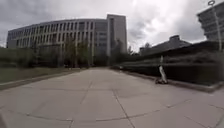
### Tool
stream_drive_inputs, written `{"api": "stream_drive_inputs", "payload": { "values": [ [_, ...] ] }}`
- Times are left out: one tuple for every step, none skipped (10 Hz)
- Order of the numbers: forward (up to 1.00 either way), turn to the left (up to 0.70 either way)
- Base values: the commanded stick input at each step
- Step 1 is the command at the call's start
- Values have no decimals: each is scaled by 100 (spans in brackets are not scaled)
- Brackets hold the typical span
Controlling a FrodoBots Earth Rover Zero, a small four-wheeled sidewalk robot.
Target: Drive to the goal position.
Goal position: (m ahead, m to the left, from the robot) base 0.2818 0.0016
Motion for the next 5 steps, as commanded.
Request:
{"api": "stream_drive_inputs", "payload": {
  "values": [
    [100, 0],
    [100, 0],
    [100, 0],
    [100, 0],
    [100, 0]
  ]
}}
